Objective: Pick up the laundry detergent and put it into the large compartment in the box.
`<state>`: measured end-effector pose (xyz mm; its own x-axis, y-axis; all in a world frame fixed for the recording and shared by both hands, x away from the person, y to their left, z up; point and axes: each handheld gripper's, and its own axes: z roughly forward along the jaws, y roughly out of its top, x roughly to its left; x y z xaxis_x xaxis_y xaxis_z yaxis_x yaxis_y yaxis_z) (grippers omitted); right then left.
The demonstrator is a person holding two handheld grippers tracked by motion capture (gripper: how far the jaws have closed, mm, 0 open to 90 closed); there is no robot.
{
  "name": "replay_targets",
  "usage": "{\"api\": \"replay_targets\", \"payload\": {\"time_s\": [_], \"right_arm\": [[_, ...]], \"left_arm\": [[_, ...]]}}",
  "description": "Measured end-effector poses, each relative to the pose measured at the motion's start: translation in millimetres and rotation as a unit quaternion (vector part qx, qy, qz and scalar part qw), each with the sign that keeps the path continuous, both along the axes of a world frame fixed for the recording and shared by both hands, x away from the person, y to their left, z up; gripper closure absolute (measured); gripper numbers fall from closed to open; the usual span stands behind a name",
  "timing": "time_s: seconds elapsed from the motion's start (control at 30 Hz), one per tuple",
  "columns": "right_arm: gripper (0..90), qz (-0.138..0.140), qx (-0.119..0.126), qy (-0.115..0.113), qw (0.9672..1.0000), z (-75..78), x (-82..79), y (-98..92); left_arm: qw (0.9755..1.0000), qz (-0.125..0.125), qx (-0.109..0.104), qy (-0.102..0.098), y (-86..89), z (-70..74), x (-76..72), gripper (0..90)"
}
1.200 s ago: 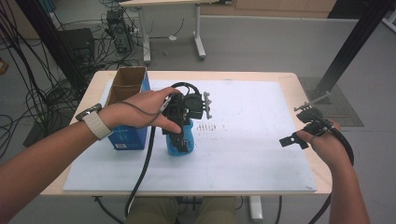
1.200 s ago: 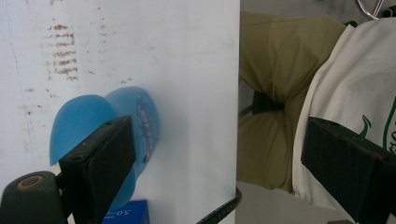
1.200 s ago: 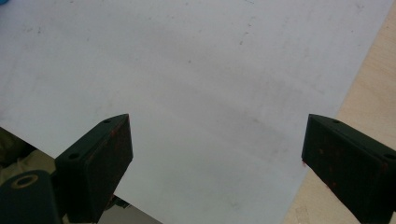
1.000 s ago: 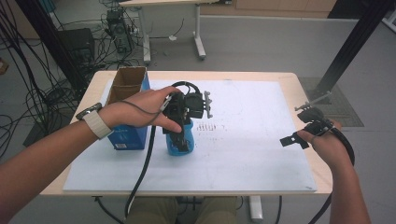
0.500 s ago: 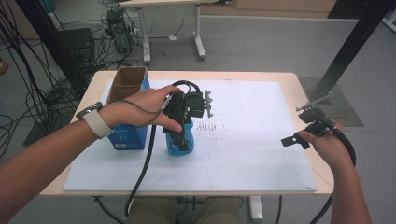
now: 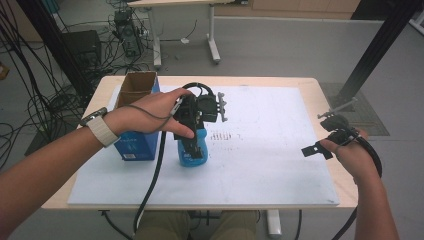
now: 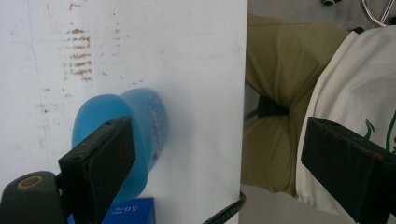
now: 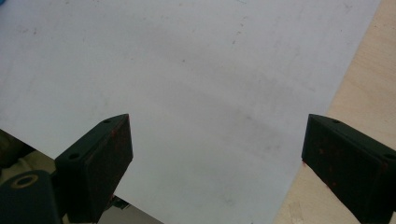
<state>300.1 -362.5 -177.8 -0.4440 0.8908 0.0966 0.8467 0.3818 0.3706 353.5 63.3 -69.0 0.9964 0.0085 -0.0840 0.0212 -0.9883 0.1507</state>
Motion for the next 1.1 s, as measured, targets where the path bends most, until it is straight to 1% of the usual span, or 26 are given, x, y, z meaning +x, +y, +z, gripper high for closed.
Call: {"api": "replay_targets", "payload": {"time_s": [0.27, 0.6, 0.77, 1.1], "right_arm": [[8.7, 0.000, 0.002, 0.000, 1.0000, -2.2, -0.2, 0.3], [8.7, 0.004, 0.002, -0.001, 1.0000, -0.6, 2.0, 3.9], [8.7, 0.007, 0.002, 0.000, 1.0000, -0.9, 3.3, 5.2], [8.7, 0.007, 0.003, 0.001, 1.0000, -1.8, 3.0, 4.7]], "left_arm": [[1.0000, 0.003, 0.000, -0.001, 1.5, 1.8, 0.4, 10.6], [1.0000, 0.007, 0.000, -0.002, 3.8, 4.6, -0.9, 10.6], [0.9999, 0.009, -0.002, -0.006, 5.1, 5.6, -1.8, 10.6], [0.9990, 0.039, -0.013, -0.018, 10.1, 12.9, -0.5, 10.1]]}}
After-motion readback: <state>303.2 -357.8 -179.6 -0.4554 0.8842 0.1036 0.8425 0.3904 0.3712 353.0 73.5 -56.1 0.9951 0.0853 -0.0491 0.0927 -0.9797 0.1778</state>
